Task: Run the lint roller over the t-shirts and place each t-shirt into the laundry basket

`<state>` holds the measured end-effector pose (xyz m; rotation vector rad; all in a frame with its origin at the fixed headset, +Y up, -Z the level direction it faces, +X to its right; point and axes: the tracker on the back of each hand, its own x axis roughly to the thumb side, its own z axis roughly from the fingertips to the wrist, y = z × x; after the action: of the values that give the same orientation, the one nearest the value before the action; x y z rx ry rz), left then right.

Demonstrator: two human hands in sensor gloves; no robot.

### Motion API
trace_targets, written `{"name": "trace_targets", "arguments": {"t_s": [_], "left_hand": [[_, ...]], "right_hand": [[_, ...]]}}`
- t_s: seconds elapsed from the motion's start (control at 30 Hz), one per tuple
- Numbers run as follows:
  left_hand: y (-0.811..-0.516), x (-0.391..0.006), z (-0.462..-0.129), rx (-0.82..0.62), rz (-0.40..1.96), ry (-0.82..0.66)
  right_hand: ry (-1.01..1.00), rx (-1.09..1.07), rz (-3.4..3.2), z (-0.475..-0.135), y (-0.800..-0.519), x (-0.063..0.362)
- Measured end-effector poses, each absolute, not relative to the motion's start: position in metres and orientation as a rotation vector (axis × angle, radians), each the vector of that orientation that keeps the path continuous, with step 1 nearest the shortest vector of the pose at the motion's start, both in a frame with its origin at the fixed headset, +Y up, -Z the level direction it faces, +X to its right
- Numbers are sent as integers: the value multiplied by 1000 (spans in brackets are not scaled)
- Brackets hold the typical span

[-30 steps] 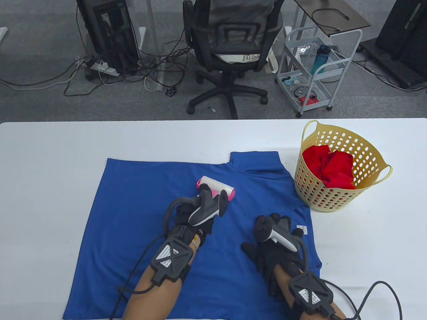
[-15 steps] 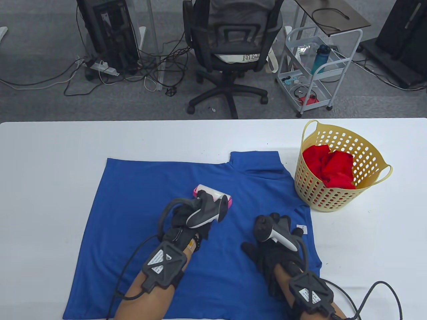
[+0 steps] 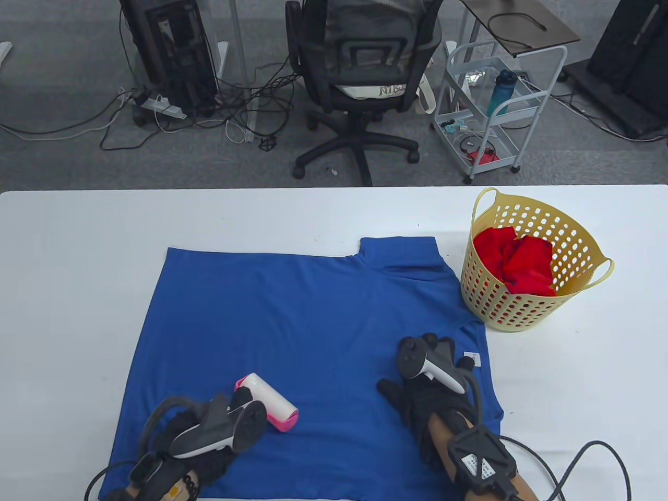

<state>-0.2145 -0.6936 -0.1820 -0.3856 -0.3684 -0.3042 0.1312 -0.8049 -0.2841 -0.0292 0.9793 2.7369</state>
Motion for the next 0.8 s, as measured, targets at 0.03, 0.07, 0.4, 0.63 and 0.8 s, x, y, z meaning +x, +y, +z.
{"name": "trace_targets", "arguments": {"t_s": [0.03,0.07,0.4,0.63,0.8], "left_hand": [[-693,-220,-176,-382,-303,-362],[-693,-223,-172,-384,-300,-360],[-699,-192,-198,-310,-340,-333],[-701,-137,-268,-306,-360,-286],[-702,-99,-317,-321,-356,-224]], "right_hand": [[979,-29,2737,-284,-805,131],[979,-29,2737,-284,-805,131],[980,-29,2738,-284,-805,131],[981,-28,2736,-284,-805,131],[981,-27,2735,-284,-805,131]]}}
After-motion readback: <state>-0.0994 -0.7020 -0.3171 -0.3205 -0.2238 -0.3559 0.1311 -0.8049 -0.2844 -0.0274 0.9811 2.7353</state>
